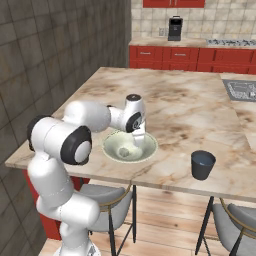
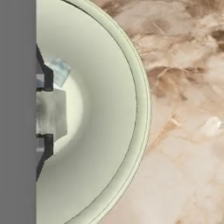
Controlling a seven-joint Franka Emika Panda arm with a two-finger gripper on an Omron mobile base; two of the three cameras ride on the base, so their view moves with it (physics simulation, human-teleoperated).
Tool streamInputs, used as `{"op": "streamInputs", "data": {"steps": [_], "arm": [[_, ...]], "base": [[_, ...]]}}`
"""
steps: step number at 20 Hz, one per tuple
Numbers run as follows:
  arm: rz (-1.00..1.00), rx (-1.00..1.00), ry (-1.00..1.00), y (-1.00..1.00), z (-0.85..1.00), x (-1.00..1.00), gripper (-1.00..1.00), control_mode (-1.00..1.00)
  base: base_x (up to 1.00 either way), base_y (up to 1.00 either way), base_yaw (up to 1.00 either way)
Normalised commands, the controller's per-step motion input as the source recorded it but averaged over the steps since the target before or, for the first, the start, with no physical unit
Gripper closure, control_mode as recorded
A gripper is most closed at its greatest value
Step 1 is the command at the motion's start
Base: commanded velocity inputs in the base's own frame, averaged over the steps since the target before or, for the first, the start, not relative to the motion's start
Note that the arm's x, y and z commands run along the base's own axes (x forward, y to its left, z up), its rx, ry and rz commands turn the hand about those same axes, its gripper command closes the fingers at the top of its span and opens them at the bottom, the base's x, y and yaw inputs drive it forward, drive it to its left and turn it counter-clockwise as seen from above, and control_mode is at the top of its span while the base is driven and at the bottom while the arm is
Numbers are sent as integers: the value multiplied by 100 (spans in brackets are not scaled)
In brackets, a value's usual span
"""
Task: There are four ice cubes in the ice bowl. Place two ice cubes in each glass of water.
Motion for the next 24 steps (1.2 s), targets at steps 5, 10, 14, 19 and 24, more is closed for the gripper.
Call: {"op": "streamInputs", "data": {"steps": [5, 10, 14, 19, 24], "arm": [[4, -5, -4, -96, 28, -63, 100, -100], [14, 0, -2, -100, 45, -61, 100, -100], [20, -1, 0, -99, 63, -58, 100, -100], [22, -6, 7, -84, 59, -51, 100, -100], [8, -15, 10, -47, 6, -7, 100, -100]], "base": [[0, 0, 0], [0, 0, 0], [0, 0, 0], [0, 0, 0], [0, 0, 0]]}}
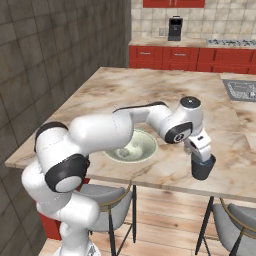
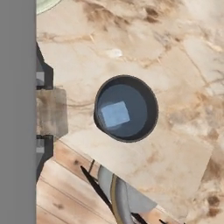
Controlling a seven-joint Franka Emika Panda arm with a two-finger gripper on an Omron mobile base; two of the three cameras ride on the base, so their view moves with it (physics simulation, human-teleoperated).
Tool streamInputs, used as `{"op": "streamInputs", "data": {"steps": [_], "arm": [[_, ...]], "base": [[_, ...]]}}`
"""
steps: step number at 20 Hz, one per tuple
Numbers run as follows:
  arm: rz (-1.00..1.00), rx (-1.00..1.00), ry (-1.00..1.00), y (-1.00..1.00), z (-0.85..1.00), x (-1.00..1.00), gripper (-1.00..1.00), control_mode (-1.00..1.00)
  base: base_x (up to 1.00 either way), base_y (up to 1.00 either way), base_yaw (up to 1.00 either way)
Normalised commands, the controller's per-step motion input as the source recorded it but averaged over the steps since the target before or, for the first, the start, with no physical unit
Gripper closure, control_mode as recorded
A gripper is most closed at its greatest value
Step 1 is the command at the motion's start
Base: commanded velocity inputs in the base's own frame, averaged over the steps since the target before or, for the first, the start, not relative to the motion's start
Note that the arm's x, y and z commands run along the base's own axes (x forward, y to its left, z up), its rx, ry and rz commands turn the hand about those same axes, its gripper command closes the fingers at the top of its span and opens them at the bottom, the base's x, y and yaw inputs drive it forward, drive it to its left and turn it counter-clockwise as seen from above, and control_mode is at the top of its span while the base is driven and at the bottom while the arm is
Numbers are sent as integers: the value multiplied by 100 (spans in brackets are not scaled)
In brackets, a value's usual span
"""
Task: There are four ice cubes in the ice bowl. Place two ice cubes in each glass of water.
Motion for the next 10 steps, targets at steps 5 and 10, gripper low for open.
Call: {"op": "streamInputs", "data": {"steps": [5, 10], "arm": [[5, -15, 10, -34, -30, 17, 100, -100], [4, -3, 6, -22, -39, 15, 100, -100]], "base": [[0, 0, 0], [0, 0, 0]]}}
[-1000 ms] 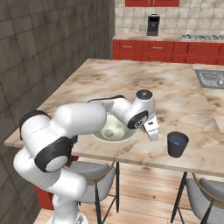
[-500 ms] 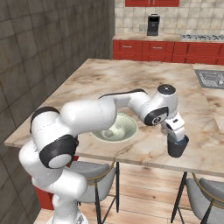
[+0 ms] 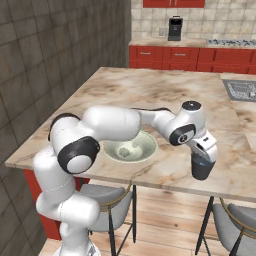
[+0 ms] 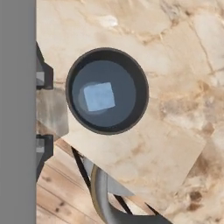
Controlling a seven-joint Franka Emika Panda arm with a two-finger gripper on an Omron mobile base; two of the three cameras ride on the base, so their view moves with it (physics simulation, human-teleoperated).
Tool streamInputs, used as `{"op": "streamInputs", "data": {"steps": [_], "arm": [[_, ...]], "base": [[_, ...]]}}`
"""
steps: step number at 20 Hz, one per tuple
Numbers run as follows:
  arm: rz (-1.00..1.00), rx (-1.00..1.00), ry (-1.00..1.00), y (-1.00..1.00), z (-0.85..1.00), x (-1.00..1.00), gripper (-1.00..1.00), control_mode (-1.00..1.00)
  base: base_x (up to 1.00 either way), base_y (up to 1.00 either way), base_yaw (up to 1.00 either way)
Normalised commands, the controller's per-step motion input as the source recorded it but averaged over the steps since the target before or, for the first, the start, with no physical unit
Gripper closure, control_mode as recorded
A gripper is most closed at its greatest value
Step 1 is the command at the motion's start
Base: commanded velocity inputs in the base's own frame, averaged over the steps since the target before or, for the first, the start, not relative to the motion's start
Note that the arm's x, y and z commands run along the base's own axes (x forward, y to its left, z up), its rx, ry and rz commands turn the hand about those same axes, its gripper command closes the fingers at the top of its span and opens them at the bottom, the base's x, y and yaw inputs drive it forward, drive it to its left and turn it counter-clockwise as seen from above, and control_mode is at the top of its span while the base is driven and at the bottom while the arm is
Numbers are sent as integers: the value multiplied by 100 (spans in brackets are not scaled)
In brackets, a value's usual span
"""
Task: There are four ice cubes in the ice bowl. Place two ice cubes in each glass of water.
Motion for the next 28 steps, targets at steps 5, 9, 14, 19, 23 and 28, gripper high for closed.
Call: {"op": "streamInputs", "data": {"steps": [5, 9, 14, 19, 23, 28], "arm": [[9, 0, 10, -14, -32, 24, 100, -100], [15, 11, 0, -27, -2, 48, 100, -100], [12, 11, -1, -38, -3, 33, 100, -100], [8, 2, 0, -14, -11, 30, 100, -100], [3, 0, 0, 6, -32, 37, -100, -100], [1, 0, 0, 0, -21, 28, -100, -100]], "base": [[0, 0, 0], [0, 0, 0], [0, 0, 0], [0, 0, 0], [0, 0, 0], [0, 0, 0]]}}
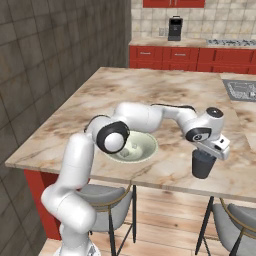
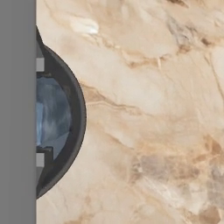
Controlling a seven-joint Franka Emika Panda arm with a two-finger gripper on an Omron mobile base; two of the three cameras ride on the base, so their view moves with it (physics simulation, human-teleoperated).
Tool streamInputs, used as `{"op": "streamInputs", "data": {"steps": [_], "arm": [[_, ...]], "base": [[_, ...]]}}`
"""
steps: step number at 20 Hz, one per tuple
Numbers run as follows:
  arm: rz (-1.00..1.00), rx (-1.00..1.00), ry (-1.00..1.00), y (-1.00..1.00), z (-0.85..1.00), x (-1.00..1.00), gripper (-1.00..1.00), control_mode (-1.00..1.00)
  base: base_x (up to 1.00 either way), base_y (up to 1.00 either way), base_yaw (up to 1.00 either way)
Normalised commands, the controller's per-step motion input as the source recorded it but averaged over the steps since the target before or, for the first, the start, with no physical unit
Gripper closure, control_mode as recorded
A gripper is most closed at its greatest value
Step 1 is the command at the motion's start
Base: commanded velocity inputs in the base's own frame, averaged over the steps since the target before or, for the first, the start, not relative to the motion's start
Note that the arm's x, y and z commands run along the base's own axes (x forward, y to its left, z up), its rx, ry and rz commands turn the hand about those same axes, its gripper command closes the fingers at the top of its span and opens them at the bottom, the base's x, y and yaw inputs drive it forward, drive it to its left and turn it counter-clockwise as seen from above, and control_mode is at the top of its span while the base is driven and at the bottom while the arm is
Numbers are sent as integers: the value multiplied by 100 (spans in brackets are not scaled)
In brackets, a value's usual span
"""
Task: There are four ice cubes in the ice bowl. Place two ice cubes in each glass of water.
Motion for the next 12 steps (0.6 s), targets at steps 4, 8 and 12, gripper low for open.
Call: {"op": "streamInputs", "data": {"steps": [4, 8, 12], "arm": [[0, 0, -2, 0, -7, 14, -100, -100], [0, 0, -3, 0, -1, 2, -100, -100], [0, 0, -2, 0, 0, 0, -100, -100]], "base": [[0, 0, 0], [0, 0, 0], [0, 0, 0]]}}
